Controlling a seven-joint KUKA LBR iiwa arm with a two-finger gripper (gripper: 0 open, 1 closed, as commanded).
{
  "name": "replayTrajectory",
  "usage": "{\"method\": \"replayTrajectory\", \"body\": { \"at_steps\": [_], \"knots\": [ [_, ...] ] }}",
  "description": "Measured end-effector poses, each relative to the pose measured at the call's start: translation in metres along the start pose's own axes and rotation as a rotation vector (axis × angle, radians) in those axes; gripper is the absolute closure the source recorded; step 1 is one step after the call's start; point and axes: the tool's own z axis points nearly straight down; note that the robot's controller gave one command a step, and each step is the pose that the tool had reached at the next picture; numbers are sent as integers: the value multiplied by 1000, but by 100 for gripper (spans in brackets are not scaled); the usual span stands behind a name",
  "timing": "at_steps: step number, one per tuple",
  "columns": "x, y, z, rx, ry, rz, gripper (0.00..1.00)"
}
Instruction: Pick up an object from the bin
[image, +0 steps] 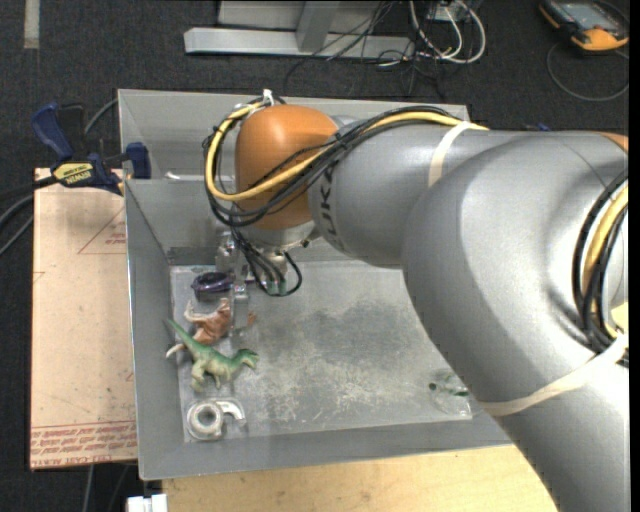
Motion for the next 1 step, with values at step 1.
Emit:
{"method": "replayTrajectory", "body": {
  "at_steps": [1],
  "knots": [
    [-2, -15, -69, 1, -6, -204, 0]
  ]
}}
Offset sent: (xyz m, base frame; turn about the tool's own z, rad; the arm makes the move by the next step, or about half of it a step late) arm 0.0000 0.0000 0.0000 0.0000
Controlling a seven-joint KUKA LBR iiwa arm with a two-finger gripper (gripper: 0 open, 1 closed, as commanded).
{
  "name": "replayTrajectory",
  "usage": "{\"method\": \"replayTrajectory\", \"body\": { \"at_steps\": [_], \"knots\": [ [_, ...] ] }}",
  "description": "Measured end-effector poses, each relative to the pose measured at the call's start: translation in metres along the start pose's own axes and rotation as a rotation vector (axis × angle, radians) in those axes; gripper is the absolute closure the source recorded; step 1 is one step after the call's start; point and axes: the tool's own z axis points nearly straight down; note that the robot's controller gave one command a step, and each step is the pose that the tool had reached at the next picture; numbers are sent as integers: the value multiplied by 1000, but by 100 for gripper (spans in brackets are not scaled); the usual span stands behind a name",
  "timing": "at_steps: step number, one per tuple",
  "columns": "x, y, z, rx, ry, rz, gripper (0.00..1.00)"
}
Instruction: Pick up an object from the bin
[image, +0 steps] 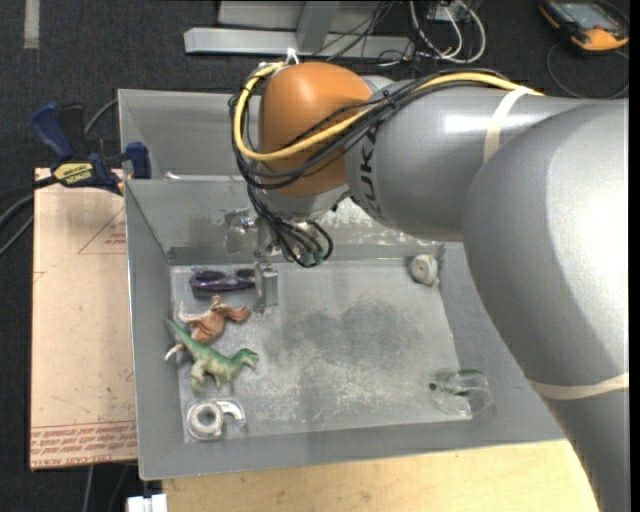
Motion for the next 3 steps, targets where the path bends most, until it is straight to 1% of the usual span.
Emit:
{"method": "replayTrajectory", "body": {
  "at_steps": [1, 2, 3],
  "knots": [
    [0, 16, 71, -3, 8, 201, 0],
    [5, -6, 76, 0, -2, 131, 0],
    [-1, 16, 71, -2, 4, 200, 100]
  ]
}}
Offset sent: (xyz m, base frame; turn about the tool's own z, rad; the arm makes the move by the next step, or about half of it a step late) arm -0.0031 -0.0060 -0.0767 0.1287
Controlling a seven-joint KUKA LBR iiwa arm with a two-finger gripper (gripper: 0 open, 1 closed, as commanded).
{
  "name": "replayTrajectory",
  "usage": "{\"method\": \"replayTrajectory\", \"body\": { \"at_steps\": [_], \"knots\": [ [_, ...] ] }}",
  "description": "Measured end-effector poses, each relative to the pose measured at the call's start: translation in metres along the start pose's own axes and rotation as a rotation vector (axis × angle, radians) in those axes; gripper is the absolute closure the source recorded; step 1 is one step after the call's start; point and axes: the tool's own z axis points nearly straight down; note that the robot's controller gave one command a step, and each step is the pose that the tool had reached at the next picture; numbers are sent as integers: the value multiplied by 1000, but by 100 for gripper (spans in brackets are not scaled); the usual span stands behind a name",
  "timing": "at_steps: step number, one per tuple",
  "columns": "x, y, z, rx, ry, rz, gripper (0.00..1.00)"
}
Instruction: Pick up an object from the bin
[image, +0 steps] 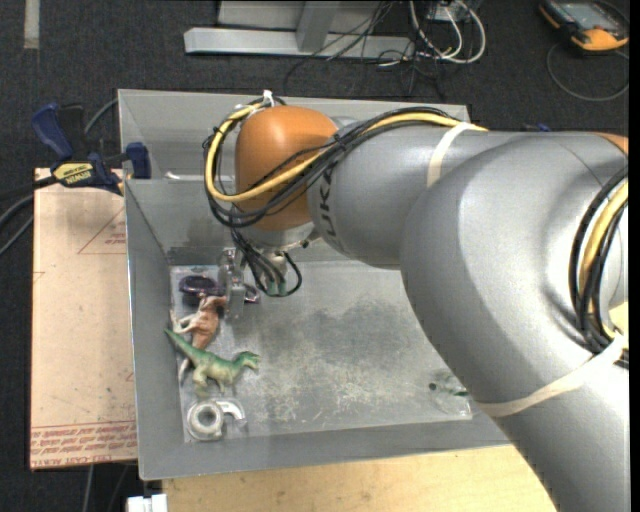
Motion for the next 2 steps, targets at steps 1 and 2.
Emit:
{"method": "replayTrajectory", "body": {
  "at_steps": [1, 2],
  "knots": [
    [0, 0, 0, 0, 0, 0, 100],
    [0, 0, -2, 0, 1, 0, 100]
  ]
}}
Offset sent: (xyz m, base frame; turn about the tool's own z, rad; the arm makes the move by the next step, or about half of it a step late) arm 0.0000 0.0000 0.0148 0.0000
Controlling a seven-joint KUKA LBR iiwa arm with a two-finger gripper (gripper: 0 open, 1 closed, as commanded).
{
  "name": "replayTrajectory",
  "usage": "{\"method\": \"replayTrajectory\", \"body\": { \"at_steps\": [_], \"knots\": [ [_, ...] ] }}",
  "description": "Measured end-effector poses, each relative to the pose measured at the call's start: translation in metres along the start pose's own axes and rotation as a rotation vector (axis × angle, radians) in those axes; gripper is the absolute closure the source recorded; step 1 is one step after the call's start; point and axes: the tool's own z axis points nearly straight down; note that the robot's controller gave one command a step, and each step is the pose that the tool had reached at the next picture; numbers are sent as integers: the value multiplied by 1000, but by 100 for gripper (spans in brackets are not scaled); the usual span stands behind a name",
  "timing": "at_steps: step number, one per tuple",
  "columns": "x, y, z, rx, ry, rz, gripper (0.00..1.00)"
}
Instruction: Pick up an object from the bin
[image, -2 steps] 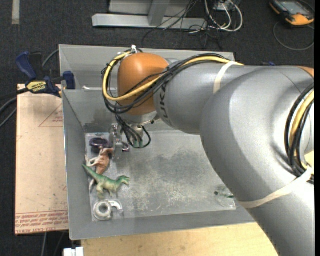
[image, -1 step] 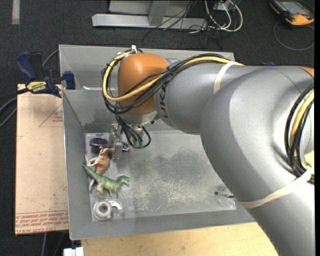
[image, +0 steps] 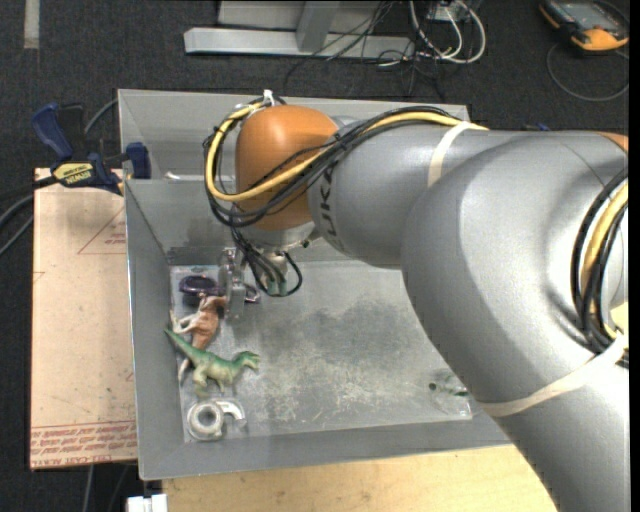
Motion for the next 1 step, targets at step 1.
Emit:
{"method": "replayTrajectory", "body": {
  "at_steps": [1],
  "knots": [
    [1, 0, -6, 0, 2, 0, 100]
  ]
}}
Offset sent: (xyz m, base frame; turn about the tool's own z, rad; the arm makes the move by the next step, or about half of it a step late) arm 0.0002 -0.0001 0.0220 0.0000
